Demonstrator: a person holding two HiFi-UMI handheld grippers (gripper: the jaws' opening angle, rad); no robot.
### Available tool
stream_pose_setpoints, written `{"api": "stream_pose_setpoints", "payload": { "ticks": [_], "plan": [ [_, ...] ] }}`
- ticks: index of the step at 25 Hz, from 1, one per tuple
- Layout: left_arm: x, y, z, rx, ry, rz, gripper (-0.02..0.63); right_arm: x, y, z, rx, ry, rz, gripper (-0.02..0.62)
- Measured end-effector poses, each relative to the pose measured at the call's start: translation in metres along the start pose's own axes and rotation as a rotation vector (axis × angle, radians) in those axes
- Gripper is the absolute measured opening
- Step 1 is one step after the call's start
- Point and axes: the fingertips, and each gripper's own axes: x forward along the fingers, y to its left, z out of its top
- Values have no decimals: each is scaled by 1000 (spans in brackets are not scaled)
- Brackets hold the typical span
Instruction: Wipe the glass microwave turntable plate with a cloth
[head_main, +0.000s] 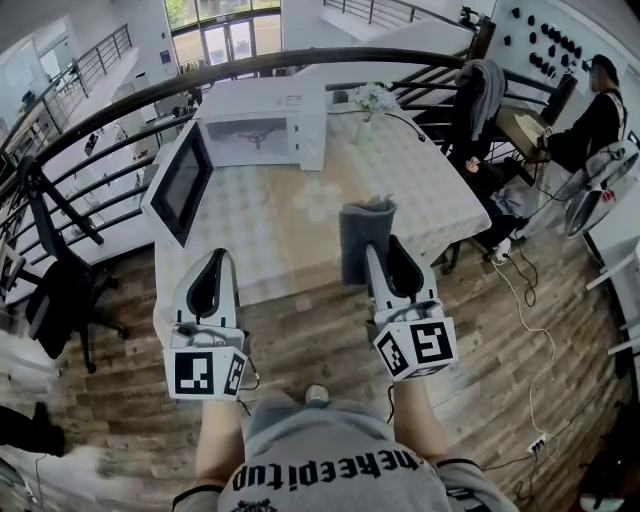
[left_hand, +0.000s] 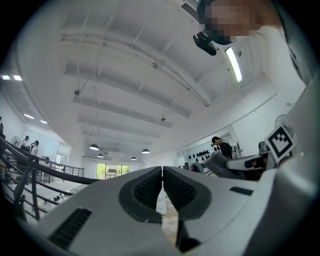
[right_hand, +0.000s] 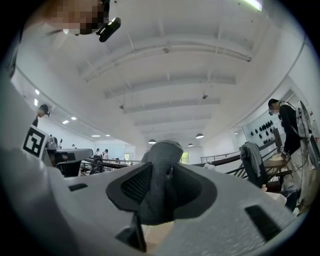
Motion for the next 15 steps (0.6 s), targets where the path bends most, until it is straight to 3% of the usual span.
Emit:
{"api": "stream_pose_setpoints", "payload": {
  "ticks": [15],
  "plan": [
    [71, 11, -35, 1, 41, -25, 11, 64, -28, -34, 42, 67, 21, 126]
  ]
}}
